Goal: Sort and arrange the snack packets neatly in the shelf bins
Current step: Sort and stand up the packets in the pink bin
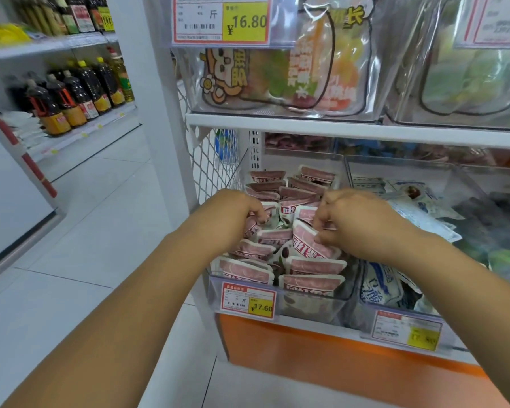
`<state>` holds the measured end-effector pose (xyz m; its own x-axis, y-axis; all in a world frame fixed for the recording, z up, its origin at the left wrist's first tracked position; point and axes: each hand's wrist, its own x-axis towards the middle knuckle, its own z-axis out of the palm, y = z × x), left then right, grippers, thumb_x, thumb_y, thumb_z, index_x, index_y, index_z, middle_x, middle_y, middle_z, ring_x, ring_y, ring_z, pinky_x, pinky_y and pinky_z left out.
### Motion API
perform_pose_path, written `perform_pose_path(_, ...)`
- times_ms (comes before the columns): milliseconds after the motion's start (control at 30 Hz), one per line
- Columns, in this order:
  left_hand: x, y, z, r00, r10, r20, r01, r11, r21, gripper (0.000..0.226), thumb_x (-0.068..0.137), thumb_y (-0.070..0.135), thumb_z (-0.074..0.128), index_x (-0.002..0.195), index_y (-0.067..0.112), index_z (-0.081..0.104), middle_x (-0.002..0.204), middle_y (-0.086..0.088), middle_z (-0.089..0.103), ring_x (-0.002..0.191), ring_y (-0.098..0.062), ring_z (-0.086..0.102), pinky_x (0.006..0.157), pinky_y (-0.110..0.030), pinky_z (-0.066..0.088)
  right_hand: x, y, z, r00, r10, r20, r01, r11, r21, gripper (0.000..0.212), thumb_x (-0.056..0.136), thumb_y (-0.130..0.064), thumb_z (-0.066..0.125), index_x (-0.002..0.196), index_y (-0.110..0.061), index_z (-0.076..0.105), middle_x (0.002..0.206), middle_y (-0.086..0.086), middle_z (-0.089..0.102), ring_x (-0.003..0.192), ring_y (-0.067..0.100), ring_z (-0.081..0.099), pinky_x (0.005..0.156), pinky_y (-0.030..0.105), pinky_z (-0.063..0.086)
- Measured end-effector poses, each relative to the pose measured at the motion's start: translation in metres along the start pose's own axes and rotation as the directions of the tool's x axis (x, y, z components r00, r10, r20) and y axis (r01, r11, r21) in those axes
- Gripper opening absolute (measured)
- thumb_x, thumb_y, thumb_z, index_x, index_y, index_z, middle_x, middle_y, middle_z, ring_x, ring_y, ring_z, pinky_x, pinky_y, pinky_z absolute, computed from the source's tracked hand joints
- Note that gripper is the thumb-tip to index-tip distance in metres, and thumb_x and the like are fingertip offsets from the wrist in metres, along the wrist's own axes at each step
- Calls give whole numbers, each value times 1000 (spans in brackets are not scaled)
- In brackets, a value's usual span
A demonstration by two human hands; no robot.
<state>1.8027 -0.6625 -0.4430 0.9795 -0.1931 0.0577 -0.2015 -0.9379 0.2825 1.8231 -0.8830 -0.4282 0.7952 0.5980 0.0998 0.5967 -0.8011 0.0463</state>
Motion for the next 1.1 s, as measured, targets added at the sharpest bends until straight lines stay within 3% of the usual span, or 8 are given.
perform_pose_path(133, -9, 5, -10, 995, 59, 79, -55, 997, -52, 40, 85, 9, 67, 117, 34, 66, 111, 7, 63, 86, -6, 58, 75, -20, 43, 1, -4, 3, 1000, -7, -28, 6, 1000, -6, 23, 84, -49, 63, 101, -33, 68, 89, -10, 46, 101, 14, 49, 79, 27, 32)
perform_pose_path(333, -10, 15, 5, 997, 69, 22, -70, 997, 39, 27, 88, 39, 65, 113, 30, 69, 104, 1, 54, 94, -15, 54, 81, -28, 44, -6, -7, 1, 1000, 8, 11, -8, 999, 33, 38, 83, -62, 57, 112, -40, 65, 100, -12, 66, 110, 14, 48, 95, 31, 33)
perform_pose_path(500, -4, 6, 9, 998, 56, -1, -55, 987, 149, 21, 86, 19, 69, 106, 27, 73, 101, -1, 54, 94, -21, 56, 82, -35, 50, -6, -8, -2, 999, -37, -12, 37, 999, 27, 28, 86, -47, 63, 114, -41, 64, 83, -14, 56, 90, 9, 38, 82, 30, 30)
perform_pose_path(633, -5, -3, 2, 999, 29, 24, -33, 974, 225, 26, 84, 12, 70, 105, 26, 73, 105, 1, 54, 95, -18, 56, 81, -27, 46, -7, 6, -10, 994, -16, -107, 29, 993, 115, 22, 86, -36, 68, 107, -41, 70, 74, -13, 52, 84, 8, 39, 71, 25, 28)
perform_pose_path(767, -17, 13, -4, 996, 88, -10, -88, 996, -34, 33, 87, 27, 69, 119, 31, 65, 108, 7, 51, 94, -9, 50, 81, -23, 39, -3, -6, 3, 997, -74, -17, 74, 997, 31, 14, 87, -41, 65, 99, -41, 70, 71, -17, 58, 90, 12, 41, 76, 28, 25)
perform_pose_path(900, -34, 31, -4, 988, 152, 16, -145, 969, -199, 35, 79, 42, 74, 112, 35, 65, 99, 16, 57, 88, -1, 55, 80, -25, 49, -9, 0, -6, 999, -22, 38, 17, 991, 130, 29, 84, -46, 66, 113, -42, 65, 87, -16, 63, 103, 12, 46, 85, 29, 38)
perform_pose_path(1000, -40, 35, 9, 984, 125, 131, -89, 965, -248, 59, 78, 50, 72, 131, 34, 51, 106, 17, 59, 88, 3, 58, 80, -20, 51, -19, 4, -11, 1000, -10, -2, 10, 989, 150, 17, 81, -44, 69, 98, -38, 66, 82, -21, 59, 97, 6, 43, 76, 24, 33)
perform_pose_path(1100, -41, 33, 13, 990, 88, 113, -54, 961, -272, 64, 82, 56, 64, 138, 34, 41, 115, 16, 57, 92, 2, 59, 82, -21, 51, -23, 2, -9, 1000, 5, 23, -7, 998, 68, 19, 78, -52, 69, 85, -35, 69, 77, -20, 59, 95, 4, 39, 78, 27, 30)
